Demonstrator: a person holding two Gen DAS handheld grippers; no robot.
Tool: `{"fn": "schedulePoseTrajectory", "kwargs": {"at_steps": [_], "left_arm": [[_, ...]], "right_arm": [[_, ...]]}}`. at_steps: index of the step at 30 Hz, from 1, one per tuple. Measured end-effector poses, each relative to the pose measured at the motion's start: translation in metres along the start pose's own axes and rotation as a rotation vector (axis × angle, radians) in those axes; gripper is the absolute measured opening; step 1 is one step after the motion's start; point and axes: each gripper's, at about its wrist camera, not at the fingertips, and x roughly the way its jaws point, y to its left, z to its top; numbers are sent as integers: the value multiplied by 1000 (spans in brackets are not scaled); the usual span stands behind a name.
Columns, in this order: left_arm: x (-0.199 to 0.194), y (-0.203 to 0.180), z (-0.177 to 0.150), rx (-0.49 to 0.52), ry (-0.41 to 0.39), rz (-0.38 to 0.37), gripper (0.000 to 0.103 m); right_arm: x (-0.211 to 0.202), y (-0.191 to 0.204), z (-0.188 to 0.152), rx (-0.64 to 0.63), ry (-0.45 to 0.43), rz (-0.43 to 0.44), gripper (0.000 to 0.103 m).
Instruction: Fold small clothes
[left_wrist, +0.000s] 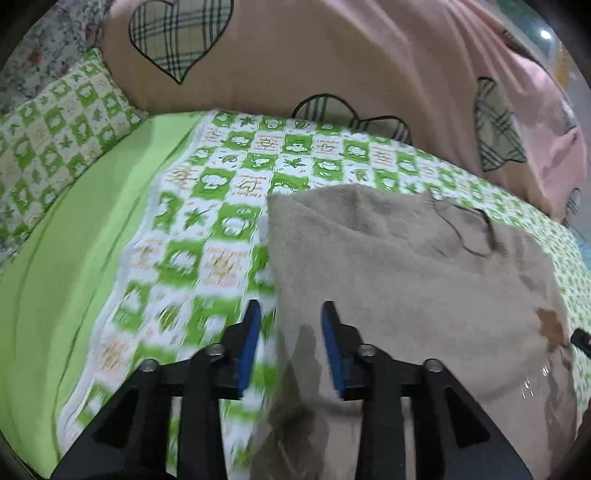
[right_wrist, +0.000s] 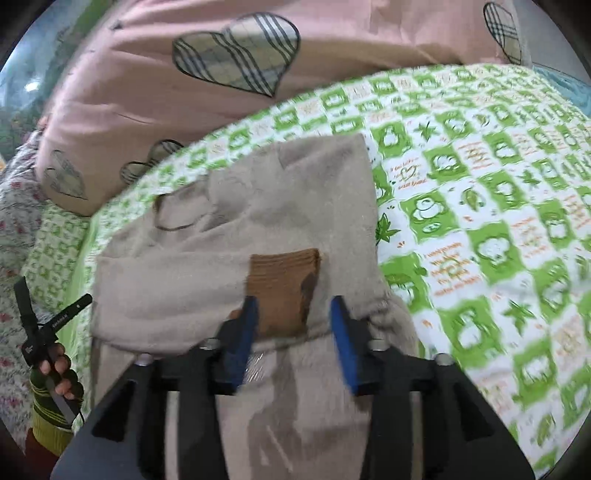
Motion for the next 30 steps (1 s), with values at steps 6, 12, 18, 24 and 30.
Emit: {"fn": "schedulePoseTrajectory", "kwargs": {"at_steps": [6,12,18,24,30], "left_arm": [[-60,10,-63,-16,20,-59,53],[-109,20,-133,-37,68,-87,58],[-150,25,-187,-42,102,-141,64],[-162,23,-235,-59,200,-248,68],[-160,13,-269,-97,248,-342,67]], "right_arm": [[-38,1,-41,-10,6,48,47],[-59,-8,-82,6,33,70,48],[-83,-13,-116,0,34,117,54],[-108,-15,-146,-60,47,188,54],[-142,-42,-171,-42,26,227,54]]}}
